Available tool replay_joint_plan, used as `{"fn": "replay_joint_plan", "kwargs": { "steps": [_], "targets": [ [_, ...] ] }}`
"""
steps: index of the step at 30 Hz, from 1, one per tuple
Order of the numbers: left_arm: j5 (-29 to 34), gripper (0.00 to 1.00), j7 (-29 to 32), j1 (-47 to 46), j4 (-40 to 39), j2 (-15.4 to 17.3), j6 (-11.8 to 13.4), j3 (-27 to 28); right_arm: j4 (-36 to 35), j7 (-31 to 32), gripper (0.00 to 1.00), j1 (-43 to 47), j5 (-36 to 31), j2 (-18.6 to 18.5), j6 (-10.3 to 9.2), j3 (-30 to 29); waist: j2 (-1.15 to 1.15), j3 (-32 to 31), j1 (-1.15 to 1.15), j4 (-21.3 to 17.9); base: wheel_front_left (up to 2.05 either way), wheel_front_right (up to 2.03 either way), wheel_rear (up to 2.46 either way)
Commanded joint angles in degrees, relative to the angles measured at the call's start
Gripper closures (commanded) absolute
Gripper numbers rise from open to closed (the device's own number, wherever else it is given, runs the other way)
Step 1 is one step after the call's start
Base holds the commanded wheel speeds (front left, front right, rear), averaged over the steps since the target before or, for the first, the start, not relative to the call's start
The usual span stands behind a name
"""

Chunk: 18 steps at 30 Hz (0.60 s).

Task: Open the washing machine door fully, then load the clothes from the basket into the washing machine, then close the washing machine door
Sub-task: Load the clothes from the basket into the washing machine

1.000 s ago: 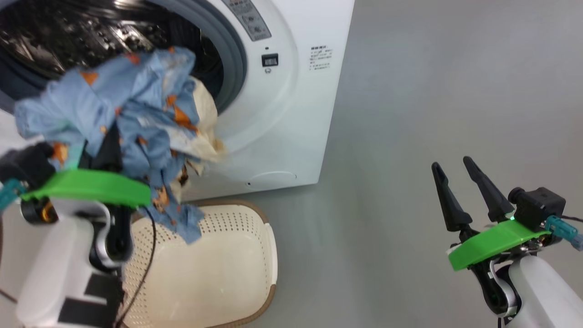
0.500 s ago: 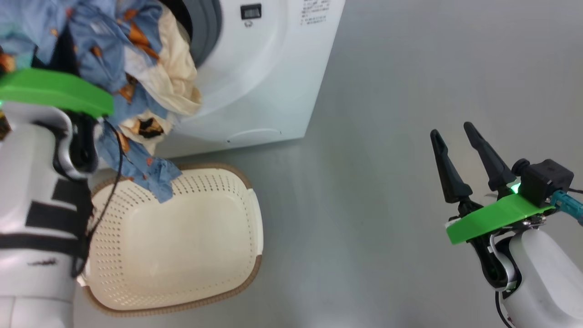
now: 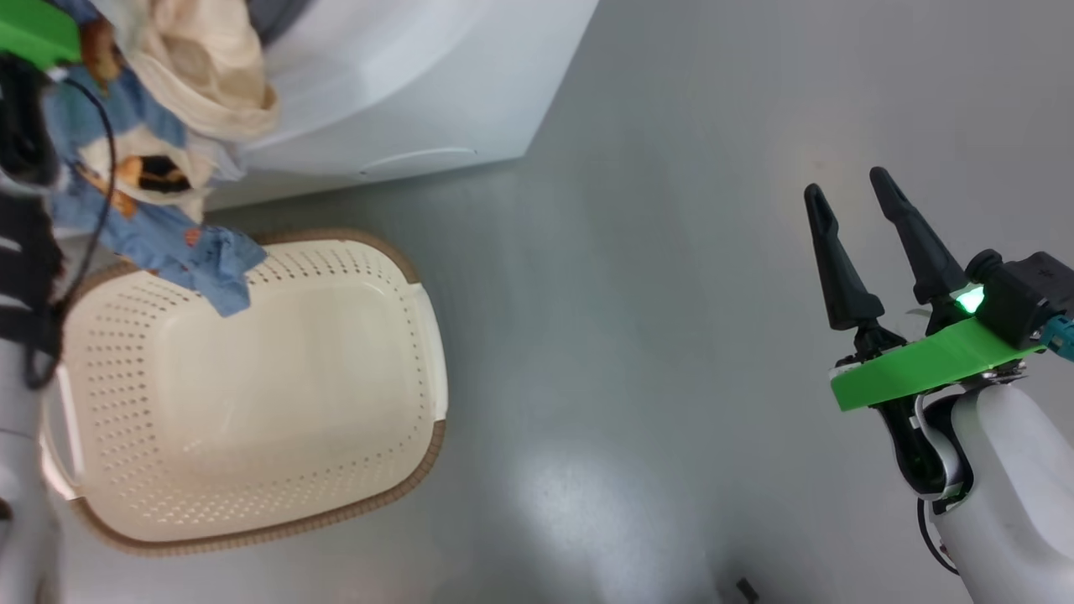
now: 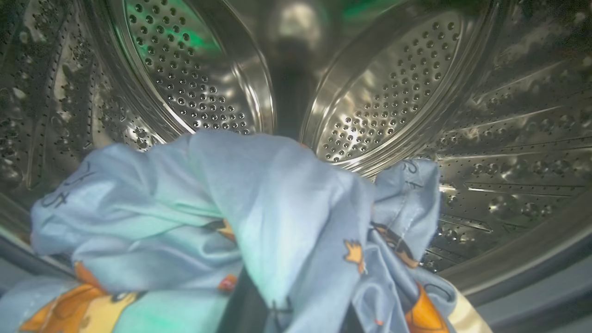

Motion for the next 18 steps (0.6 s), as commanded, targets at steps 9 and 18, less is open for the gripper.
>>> {"fn": "replay_joint_plan", "kwargs": {
  "steps": [9,18],
  "targets": [
    [5.12,1.00,-0.60,-10.81,0.01,7.71,-0.84,0.86,-3.52,-0.45,0.00,0.52,-1.32,0.26,0.31,-0.45,0.00,7.99,-0.01,-4.43,0.00,0.00,0.00],
    [11.37,1.00,-0.60,-13.93,-13.47,10.65,-0.51,6.26,-4.30,-0.45,0.00,-1.10,-1.74,2.21,0.31,-1.11,0.00,10.15,-0.01,-5.73,0.00,0.00,0.00]
  ]
}}
